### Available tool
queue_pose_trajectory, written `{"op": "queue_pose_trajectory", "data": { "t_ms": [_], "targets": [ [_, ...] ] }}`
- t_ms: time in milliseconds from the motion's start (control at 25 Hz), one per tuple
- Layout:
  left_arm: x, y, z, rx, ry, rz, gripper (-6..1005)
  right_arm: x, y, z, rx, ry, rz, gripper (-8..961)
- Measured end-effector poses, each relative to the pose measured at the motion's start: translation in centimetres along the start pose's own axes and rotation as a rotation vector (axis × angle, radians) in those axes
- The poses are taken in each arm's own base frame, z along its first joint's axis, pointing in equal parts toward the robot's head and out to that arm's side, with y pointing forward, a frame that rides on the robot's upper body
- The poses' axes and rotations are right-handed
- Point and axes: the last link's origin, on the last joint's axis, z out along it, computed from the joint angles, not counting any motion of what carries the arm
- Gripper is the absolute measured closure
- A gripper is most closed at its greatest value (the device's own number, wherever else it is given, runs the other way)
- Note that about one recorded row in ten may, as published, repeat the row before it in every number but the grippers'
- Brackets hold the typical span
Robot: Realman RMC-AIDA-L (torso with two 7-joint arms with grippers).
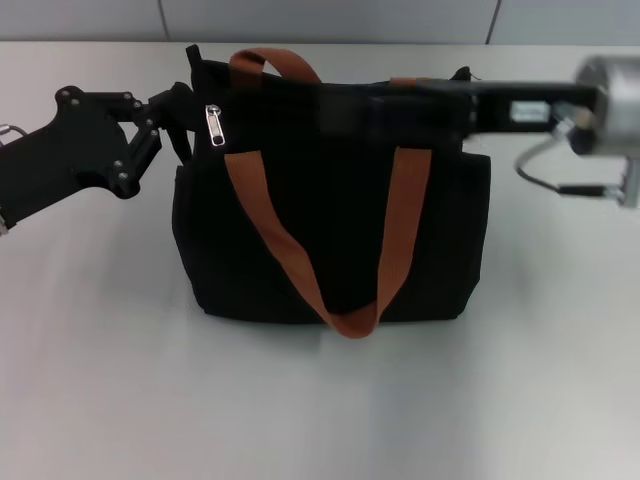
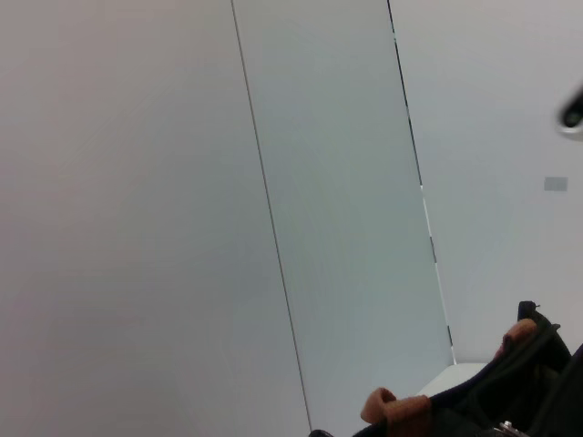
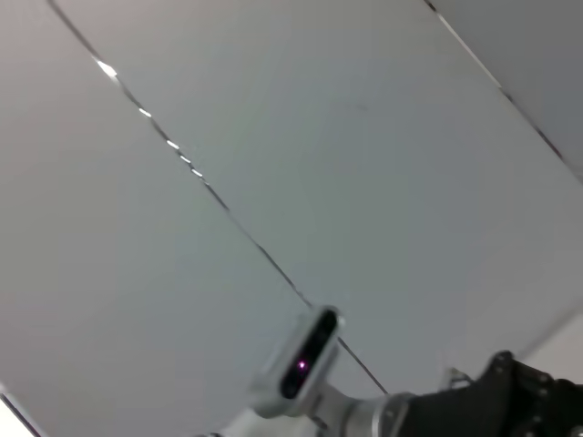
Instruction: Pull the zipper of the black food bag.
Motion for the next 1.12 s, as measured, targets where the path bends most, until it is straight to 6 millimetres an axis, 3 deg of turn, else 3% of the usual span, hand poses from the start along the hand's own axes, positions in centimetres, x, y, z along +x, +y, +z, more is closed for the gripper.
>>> {"op": "queue_pose_trajectory", "data": {
  "t_ms": [120, 280, 1120],
  "targets": [
    [0.0, 0.0, 0.0, -0.001, 0.001, 0.001, 980, -2.0, -1.0, 3.0, 0.082, 0.118, 0.08, 169],
    [0.0, 0.1, 0.1, -0.003, 0.004, 0.0, 980, -3.0, -1.5, 4.8, 0.142, 0.166, 0.162, 170],
    [0.8, 0.1, 0.8, -0.02, 0.04, -0.006, 980, -3.6, -2.5, 7.7, 0.246, 0.258, 0.184, 180]
  ]
}}
